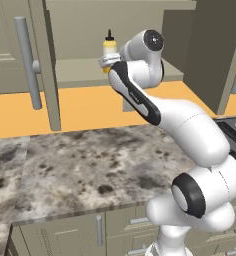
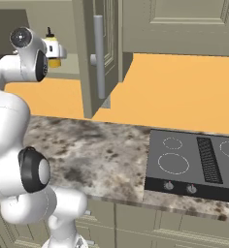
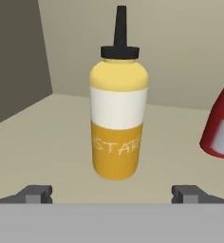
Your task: Take 2 condiments from the cabinet and move them on the counter near the stove.Make sure the condiments are lined up with each other, next to each other.
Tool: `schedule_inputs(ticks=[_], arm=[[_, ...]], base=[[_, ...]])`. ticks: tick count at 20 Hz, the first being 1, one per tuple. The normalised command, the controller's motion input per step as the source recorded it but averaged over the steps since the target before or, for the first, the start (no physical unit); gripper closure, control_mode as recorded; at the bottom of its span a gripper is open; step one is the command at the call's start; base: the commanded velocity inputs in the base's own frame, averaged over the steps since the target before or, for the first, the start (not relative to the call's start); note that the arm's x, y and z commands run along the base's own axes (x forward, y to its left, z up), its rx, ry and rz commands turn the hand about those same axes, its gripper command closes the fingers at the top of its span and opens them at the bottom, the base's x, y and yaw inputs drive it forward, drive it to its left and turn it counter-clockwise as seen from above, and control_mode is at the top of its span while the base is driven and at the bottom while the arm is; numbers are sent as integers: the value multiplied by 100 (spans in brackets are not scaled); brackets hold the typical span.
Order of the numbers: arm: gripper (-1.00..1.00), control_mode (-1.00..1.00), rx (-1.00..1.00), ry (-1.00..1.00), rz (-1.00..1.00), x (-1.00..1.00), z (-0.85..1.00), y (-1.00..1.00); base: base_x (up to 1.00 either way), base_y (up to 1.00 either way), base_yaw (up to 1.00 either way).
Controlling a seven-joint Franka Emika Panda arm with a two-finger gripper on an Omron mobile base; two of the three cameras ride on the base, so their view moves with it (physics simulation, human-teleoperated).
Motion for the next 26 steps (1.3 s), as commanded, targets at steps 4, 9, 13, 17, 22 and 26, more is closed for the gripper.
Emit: schedule_inputs(ticks=[4, 9, 13, 17, 22, 26], arm=[[-100, -100, 0, 0, 0, 19, -2, 1], [-100, -100, 0, 0, 0, 28, 0, 9], [-100, -100, 0, 0, 0, 24, -1, 7], [-100, -100, 0, 0, 0, 18, -2, 4], [-100, -100, 0, 0, 0, 16, -4, 0], [-100, -100, 0, 0, 0, 18, -6, 1]], base=[[0, 0, 0], [0, 0, 0], [0, 0, 0], [0, 0, 0], [0, 0, 0], [0, 0, 0]])
